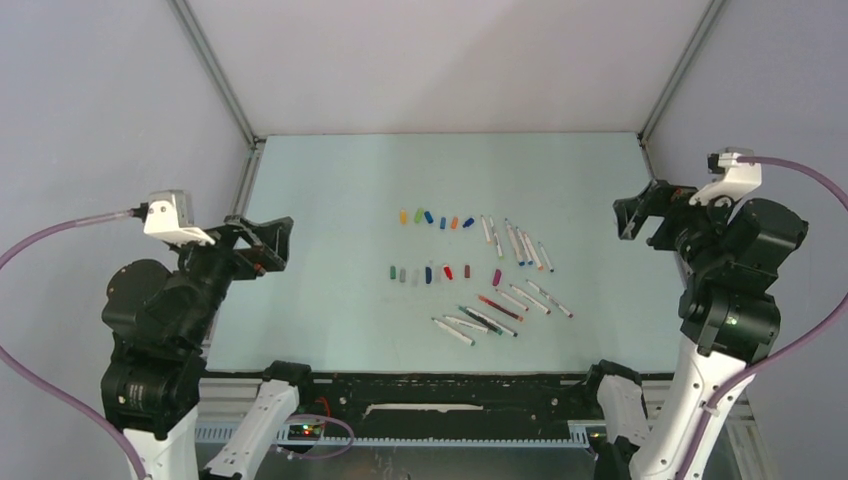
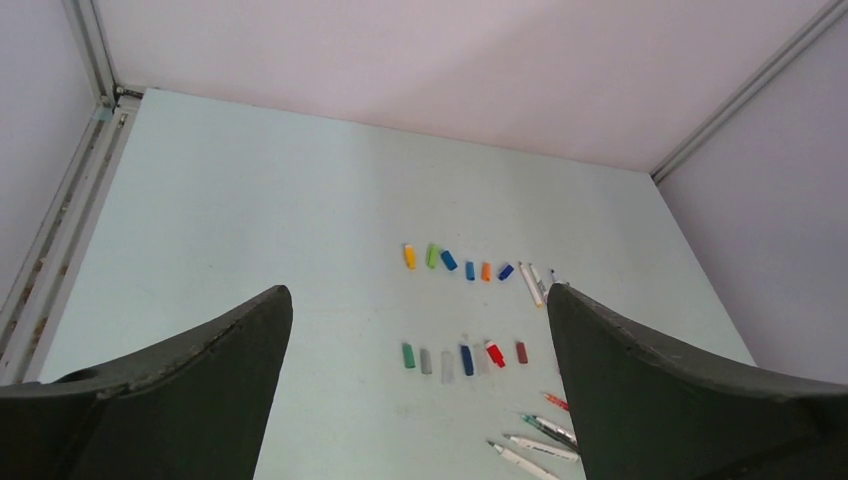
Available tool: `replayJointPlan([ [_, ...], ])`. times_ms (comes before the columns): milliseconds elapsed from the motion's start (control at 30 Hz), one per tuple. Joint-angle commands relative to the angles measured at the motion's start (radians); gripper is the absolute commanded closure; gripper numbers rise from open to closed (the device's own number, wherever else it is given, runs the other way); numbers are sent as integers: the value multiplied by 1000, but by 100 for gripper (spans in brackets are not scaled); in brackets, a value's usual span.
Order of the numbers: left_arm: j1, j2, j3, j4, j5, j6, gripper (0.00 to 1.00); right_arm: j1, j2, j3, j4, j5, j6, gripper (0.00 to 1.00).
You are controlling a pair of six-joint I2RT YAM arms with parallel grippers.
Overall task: Open the pen caps
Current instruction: Reset both arms
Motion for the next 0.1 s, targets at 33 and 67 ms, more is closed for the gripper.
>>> replayJointPlan([
  [33,6,-6,-44,74,-2,50,0,-4,36,-2,47,0,35,1],
  [67,6,-2,-48,82,-7,51,0,-4,40,-3,47,0,36,0],
])
